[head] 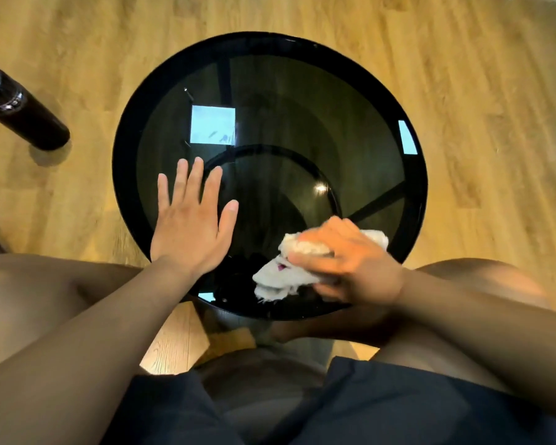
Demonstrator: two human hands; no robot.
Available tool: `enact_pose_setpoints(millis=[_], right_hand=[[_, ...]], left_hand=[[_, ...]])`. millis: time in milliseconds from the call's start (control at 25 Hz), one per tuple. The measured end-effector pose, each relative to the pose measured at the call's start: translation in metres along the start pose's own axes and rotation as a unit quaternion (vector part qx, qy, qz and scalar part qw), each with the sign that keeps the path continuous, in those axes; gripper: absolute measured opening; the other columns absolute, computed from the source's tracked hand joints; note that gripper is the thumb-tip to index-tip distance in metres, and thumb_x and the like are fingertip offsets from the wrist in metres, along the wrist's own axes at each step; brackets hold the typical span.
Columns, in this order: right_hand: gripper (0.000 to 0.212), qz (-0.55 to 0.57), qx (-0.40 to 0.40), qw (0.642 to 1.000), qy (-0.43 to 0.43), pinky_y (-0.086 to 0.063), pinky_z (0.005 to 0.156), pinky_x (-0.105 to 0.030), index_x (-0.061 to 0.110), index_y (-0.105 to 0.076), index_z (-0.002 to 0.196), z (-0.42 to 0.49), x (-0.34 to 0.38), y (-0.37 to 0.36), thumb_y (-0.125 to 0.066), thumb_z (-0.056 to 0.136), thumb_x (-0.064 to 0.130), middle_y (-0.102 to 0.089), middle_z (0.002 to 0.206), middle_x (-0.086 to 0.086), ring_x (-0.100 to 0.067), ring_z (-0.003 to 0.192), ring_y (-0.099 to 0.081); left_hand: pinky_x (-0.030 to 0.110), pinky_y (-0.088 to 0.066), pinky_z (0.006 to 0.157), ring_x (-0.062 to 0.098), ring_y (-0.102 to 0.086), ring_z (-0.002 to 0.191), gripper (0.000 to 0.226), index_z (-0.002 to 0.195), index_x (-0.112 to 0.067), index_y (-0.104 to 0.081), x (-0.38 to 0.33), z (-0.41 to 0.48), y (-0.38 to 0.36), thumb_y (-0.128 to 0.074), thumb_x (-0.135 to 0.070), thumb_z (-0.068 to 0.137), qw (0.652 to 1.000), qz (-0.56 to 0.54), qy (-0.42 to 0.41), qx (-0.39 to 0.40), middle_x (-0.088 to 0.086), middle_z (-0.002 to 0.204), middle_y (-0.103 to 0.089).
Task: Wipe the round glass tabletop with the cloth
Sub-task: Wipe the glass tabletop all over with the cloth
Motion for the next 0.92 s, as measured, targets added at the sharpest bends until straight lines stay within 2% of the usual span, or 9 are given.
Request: enact_pose_setpoints(millis=[80,240,320,400,480,560,720,840,920], right_hand=[[0.042,0.015,-0.019,0.995,-0.093,-0.045,0.083,-0.04,0.02,-0.069,0.119,0.026,-0.052,0.015,-0.068,0.081,0.037,-0.064,0.117,-0.011,-0.036,0.1,-0.059],[0.04,-0.042,-0.11,0.967,-0.227,-0.039,0.098,-0.051,0.015,-0.071,0.116,0.076,-0.168,0.041,-0.058,0.09,0.042,-0.054,0.127,-0.016,-0.043,0.118,-0.046],[0.04,-0.048,-0.149,0.947,-0.282,-0.037,0.105,-0.044,0.019,-0.069,0.116,0.1,-0.225,0.056,-0.054,0.091,0.046,-0.049,0.131,-0.015,-0.039,0.124,-0.042],[0.046,-0.066,-0.167,0.931,-0.319,-0.039,0.103,-0.039,0.022,-0.065,0.118,0.123,-0.267,0.065,-0.044,0.092,0.053,-0.054,0.128,-0.013,-0.032,0.125,-0.046],[0.054,-0.057,-0.171,0.916,-0.357,-0.049,0.093,-0.045,0.02,-0.061,0.119,0.137,-0.288,0.066,-0.039,0.089,0.059,-0.065,0.117,-0.011,-0.031,0.112,-0.059],[0.055,-0.051,-0.206,0.895,-0.392,-0.051,0.089,-0.043,0.019,-0.06,0.118,0.138,-0.297,0.07,-0.039,0.088,0.06,-0.065,0.118,-0.013,-0.034,0.107,-0.062],[0.042,-0.068,-0.212,0.889,-0.4,-0.035,0.101,-0.031,0.02,-0.057,0.124,0.127,-0.273,0.077,-0.04,0.091,0.04,-0.05,0.137,-0.015,-0.033,0.126,-0.044],[0.042,-0.07,-0.177,0.901,-0.391,-0.036,0.101,-0.037,0.014,-0.062,0.123,0.097,-0.217,0.062,-0.045,0.091,0.035,-0.049,0.134,-0.017,-0.04,0.121,-0.043],[0.037,-0.078,-0.183,0.901,-0.385,-0.037,0.093,-0.041,0.012,-0.064,0.119,0.068,-0.163,0.052,-0.052,0.091,0.033,-0.052,0.13,-0.018,-0.043,0.11,-0.046]], left_hand=[[0.056,-0.007,0.123,0.033,-0.011,0.153,0.068,0.153,-0.014,-0.027,0.0,0.0,0.001,-0.012,-0.053,0.099,1.0,0.0,0.0,-0.004,0.016,0.163,-0.022],[0.055,-0.008,0.123,0.032,-0.012,0.153,0.067,0.152,-0.015,-0.029,0.0,0.001,0.0,-0.015,-0.054,0.1,1.0,-0.002,0.001,0.001,0.013,0.163,-0.024],[0.055,-0.008,0.123,0.031,-0.012,0.153,0.066,0.152,-0.015,-0.031,0.002,0.002,-0.001,-0.017,-0.054,0.1,1.0,-0.003,0.007,0.0,0.012,0.163,-0.025],[0.055,-0.009,0.123,0.031,-0.014,0.153,0.063,0.15,-0.015,-0.032,0.002,0.002,-0.001,-0.021,-0.052,0.101,1.0,-0.004,0.004,-0.006,0.013,0.162,-0.027],[0.055,-0.01,0.123,0.031,-0.016,0.152,0.062,0.149,-0.014,-0.034,0.003,0.003,-0.001,-0.023,-0.052,0.101,1.0,-0.006,0.002,-0.01,0.013,0.161,-0.029],[0.055,-0.011,0.123,0.031,-0.016,0.152,0.062,0.148,-0.015,-0.036,0.004,0.003,0.0,-0.023,-0.052,0.1,1.0,-0.01,0.006,-0.007,0.012,0.161,-0.03],[0.053,-0.009,0.123,0.028,-0.013,0.153,0.064,0.151,-0.018,-0.034,0.003,0.004,0.001,-0.019,-0.054,0.099,1.0,0.002,0.016,0.01,0.009,0.163,-0.027],[0.053,-0.009,0.123,0.029,-0.013,0.153,0.065,0.151,-0.018,-0.033,0.005,0.004,0.003,-0.018,-0.054,0.099,1.0,0.009,0.016,0.004,0.009,0.163,-0.027],[0.052,-0.009,0.124,0.029,-0.014,0.153,0.065,0.151,-0.018,-0.033,0.005,0.004,0.003,-0.017,-0.055,0.099,1.0,0.006,0.016,-0.007,0.009,0.162,-0.028]])
Point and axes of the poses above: each hand's wrist, its own z-axis towards the middle knuckle, its own y-axis out of the back of the hand, x = y × z, the point moved 7 cm from there along z, towards the middle knuckle
